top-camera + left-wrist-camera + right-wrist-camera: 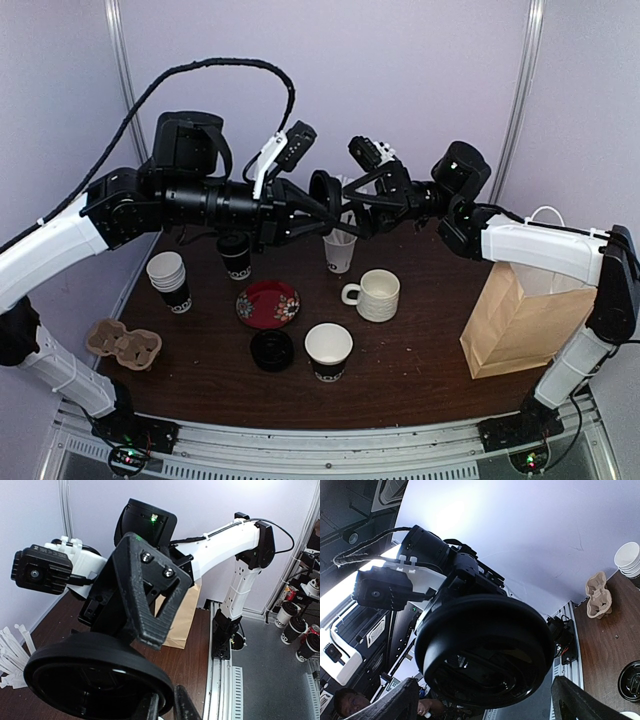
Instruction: Pack the takeout coffee
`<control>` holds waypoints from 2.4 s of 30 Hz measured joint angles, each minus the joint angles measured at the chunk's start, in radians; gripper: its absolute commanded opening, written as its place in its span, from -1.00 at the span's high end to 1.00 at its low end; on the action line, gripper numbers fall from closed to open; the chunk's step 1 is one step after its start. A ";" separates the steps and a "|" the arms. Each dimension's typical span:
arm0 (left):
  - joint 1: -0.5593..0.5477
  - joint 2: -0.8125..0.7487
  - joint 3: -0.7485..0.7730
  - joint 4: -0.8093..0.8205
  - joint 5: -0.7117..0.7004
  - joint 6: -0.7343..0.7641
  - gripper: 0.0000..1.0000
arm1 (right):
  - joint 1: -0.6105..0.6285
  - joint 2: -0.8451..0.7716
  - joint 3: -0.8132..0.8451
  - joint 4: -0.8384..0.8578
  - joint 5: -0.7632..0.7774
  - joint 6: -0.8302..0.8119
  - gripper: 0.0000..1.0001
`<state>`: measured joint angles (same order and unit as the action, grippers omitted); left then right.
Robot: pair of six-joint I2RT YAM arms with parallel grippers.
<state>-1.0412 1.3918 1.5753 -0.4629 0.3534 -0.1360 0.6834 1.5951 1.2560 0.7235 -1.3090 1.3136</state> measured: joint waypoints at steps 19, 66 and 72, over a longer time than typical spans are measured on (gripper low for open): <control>0.000 0.014 0.000 0.021 0.016 -0.009 0.59 | 0.006 0.000 0.000 -0.001 0.000 -0.011 -0.55; 0.189 -0.121 -0.541 -0.195 -0.459 -0.203 -0.49 | 0.150 0.060 0.415 -1.795 0.714 -1.653 -0.44; 0.197 -0.265 -0.544 -0.190 -0.542 -0.249 -0.50 | 0.236 0.215 0.518 -1.889 0.845 -1.711 -0.45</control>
<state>-0.8440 1.1267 1.0313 -0.6533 -0.1886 -0.3855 0.9192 1.8103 1.7737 -1.1656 -0.4644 -0.3973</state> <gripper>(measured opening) 0.749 0.727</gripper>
